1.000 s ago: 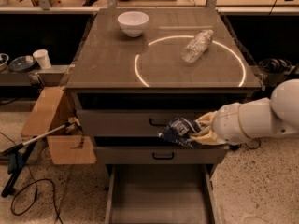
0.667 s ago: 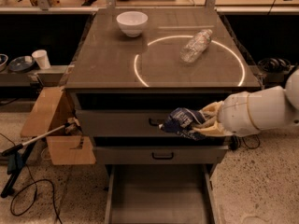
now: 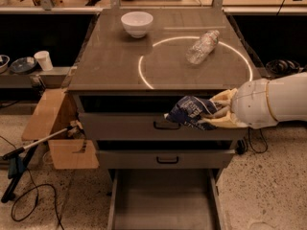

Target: Pick blue chip bag from bottom drawer and place on counter

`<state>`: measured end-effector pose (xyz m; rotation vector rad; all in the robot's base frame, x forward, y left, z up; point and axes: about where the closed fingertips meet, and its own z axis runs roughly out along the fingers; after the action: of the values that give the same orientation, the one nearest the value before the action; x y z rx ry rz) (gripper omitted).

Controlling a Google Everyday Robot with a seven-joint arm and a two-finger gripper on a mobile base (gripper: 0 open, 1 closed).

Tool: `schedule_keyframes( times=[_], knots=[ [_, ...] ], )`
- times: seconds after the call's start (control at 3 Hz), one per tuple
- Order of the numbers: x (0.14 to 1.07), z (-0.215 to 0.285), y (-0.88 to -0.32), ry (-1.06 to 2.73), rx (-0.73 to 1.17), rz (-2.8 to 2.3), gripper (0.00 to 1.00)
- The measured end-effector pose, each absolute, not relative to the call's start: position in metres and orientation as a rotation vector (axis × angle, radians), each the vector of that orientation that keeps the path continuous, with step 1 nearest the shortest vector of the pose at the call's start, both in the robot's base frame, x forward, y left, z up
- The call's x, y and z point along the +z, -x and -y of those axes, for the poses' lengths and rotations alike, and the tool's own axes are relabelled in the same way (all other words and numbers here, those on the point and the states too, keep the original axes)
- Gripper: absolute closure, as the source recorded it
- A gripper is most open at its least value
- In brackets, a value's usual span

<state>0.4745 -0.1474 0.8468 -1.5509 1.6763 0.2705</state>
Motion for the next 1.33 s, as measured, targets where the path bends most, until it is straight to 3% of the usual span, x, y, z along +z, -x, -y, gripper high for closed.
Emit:
schedule_keyframes(
  times=[1.33],
  knots=[
    [0.897, 0.139, -0.531, 1.580, 0.104, -1.549, 1.00]
  ],
)
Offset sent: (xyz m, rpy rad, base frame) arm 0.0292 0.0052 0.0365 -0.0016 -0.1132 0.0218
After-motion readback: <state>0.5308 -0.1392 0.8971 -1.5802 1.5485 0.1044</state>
